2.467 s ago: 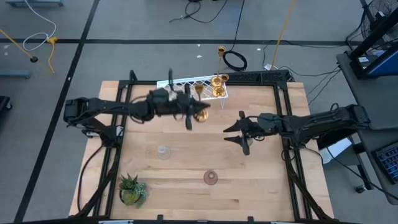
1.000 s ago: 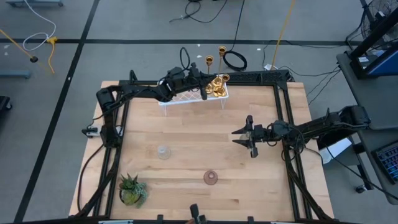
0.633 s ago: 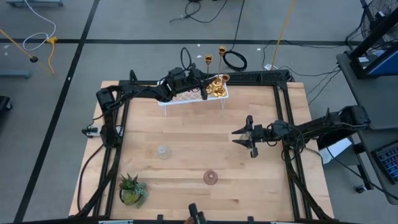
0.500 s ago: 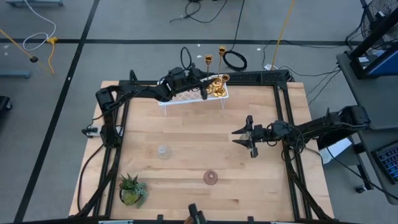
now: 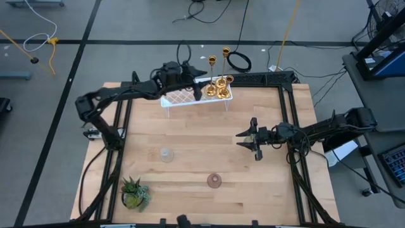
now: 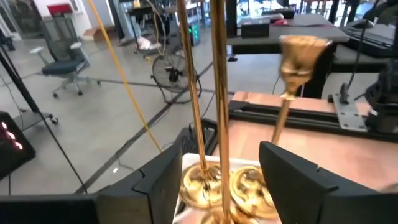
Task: Pick & Place candle stick holders
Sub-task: Put the transparent glass candle holder on the shelf
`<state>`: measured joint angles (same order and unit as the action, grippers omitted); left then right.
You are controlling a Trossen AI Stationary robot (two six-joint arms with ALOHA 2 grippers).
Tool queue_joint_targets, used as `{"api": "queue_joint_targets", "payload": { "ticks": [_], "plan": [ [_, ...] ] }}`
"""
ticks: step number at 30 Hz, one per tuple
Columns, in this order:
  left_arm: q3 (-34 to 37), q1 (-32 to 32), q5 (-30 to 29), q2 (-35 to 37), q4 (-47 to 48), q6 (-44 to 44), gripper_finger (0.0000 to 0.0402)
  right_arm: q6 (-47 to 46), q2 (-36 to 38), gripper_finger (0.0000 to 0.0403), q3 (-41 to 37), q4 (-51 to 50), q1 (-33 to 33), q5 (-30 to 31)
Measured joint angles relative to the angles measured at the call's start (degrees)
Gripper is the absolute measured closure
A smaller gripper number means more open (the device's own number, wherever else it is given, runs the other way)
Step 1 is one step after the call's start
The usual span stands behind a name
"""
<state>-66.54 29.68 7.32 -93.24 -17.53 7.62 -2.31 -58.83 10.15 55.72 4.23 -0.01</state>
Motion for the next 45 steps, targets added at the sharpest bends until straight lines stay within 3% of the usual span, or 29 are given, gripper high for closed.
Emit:
{"api": "queue_joint_targets", "payload": {
  "ticks": [20,26,31,40,45],
  "plan": [
    [0.0,-7.6,0.1,24.8,45.3,-2.5,0.0211,0.0,0.0,0.0250,0.0,-0.2,0.0,0.0],
    [0.0,-13.1,-5.4,32.5,53.5,-5.5,0.0236,2.9,0.0,0.0250,0.0,3.1,0.0,0.1],
    [5.6,-19.7,-7.8,38.6,50.8,-6.5,0.0255,7.8,0.0,0.0250,0.0,6.2,0.0,0.2],
    [29.7,-29.5,-9.9,50.0,32.4,-8.9,0.0266,9.5,0.0,0.0250,0.0,6.5,-2.6,0.2],
    [37.6,-33.3,-10.2,51.9,25.5,-12.4,0.0266,9.5,-1.5,0.0250,0.0,6.8,-3.5,0.3]
  ]
}}
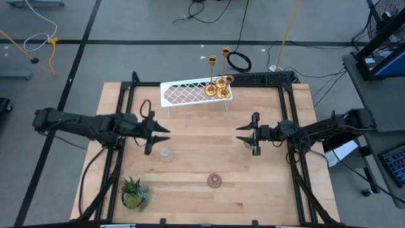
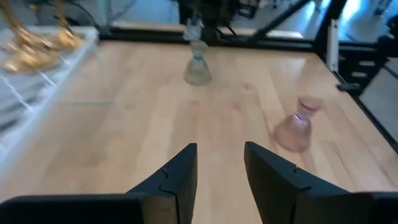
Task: Pick & Place candle stick holders
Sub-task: Put the transparent glass candle holder on the shelf
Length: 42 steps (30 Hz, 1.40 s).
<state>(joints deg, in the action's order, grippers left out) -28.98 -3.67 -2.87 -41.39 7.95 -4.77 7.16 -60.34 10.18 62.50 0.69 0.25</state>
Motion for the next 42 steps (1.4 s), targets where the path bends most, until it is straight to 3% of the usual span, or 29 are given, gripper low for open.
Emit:
{"api": "queue_joint_targets", "payload": {
  "ticks": [11,24,31,35,42],
  "plan": [
    [4.3,-6.6,-0.2,-3.4,-2.0,-2.6,0.0266,0.9,-7.9,0.0246,0.7,4.5,0.1,-0.4],
    [4.4,-6.6,-2.8,-8.0,-1.6,-1.0,0.0261,-2.0,-13.0,0.0170,3.5,4.6,0.1,-0.3],
    [4.4,-6.6,-5.7,-8.1,3.4,-2.6,0.0202,-2.0,-13.0,0.0172,3.5,5.0,0.1,-0.3],
    [4.4,-7.1,-4.4,-8.1,8.4,-6.5,0.0158,-2.0,-13.0,0.0173,3.5,5.0,0.1,-0.3],
    [4.4,-11.0,-3.6,-8.1,7.2,-8.6,0.0114,-2.0,-13.0,0.0172,3.5,5.0,0.1,-0.3]
  ]
}}
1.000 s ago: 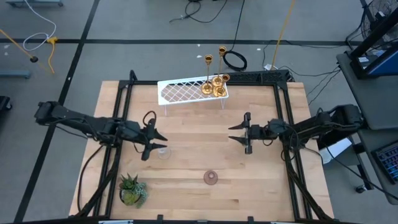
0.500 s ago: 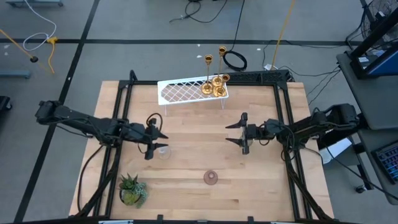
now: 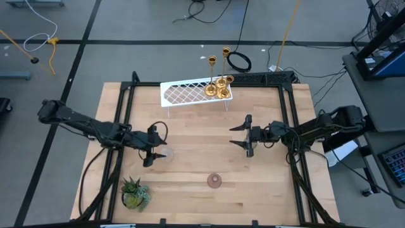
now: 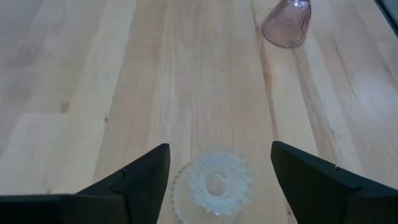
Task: Pick & Place candle stick holders
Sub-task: Put the transparent glass candle holder on the shelf
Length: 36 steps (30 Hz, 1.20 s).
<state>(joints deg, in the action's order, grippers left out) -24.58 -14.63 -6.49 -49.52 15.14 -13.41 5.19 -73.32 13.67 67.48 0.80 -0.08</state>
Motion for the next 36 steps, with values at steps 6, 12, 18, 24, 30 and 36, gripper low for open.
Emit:
{"api": "queue_joint_targets", "payload": {
  "ticks": [6,12,18,24,30,36],
  "plan": [
    [3.2,-2.9,-4.0,-2.2,-3.8,-3.5,0.0119,0.0,0.0,0.0172,0.0,0.0,0.0,0.0],
    [7.8,-4.0,-6.5,-5.6,-11.1,-5.3,0.0126,0.0,0.0,0.0172,0.0,0.0,0.0,0.0],
    [9.3,-4.2,-7.9,-7.6,-15.9,-5.2,0.0141,0.0,0.0,0.0172,0.0,0.0,0.0,0.0],
    [9.3,-4.2,-8.7,-9.1,-17.6,-4.7,0.0204,0.0,0.0,0.0172,0.0,0.0,0.0,0.0],
    [9.3,-4.2,-9.5,-9.5,-20.9,-4.2,0.0267,0.0,0.0,0.0172,0.0,0.0,0.0,0.0],
    [9.3,-4.0,-15.2,-9.5,-30.3,-2.0,0.0265,0.0,0.0,0.0172,0.0,0.1,0.0,0.0]
  ]
}}
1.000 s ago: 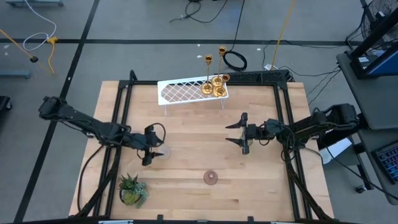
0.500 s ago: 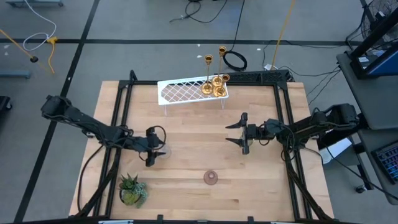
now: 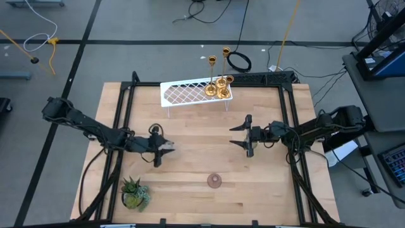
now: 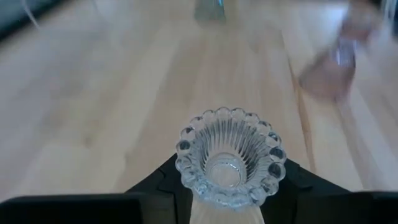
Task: Pick & Place candle stick holders
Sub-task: Put the transparent glass candle holder on the shelf
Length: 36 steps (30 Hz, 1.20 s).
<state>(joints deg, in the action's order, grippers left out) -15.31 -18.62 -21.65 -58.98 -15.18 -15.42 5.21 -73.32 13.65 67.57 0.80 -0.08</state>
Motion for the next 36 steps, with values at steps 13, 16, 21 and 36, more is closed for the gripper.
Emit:
{"api": "queue_joint_targets", "payload": {
  "ticks": [13,16,21,36],
  "plan": [
    [-0.8,12.9,-4.9,2.5,-24.5,8.3,0.0267,0.0,0.0,0.0176,0.0,1.4,0.0,0.0],
    [-3.6,17.3,-3.4,3.2,-22.0,11.7,0.0256,0.0,0.0,0.0175,0.0,1.4,0.0,0.0],
    [-10.8,24.2,-2.4,3.2,-12.8,16.1,0.0254,0.0,0.0,0.0176,0.0,1.6,0.0,0.0],
    [-16.5,43.8,5.3,0.5,0.1,12.3,0.0254,0.0,0.0,0.0179,0.0,1.7,0.0,0.0]
  ]
}}
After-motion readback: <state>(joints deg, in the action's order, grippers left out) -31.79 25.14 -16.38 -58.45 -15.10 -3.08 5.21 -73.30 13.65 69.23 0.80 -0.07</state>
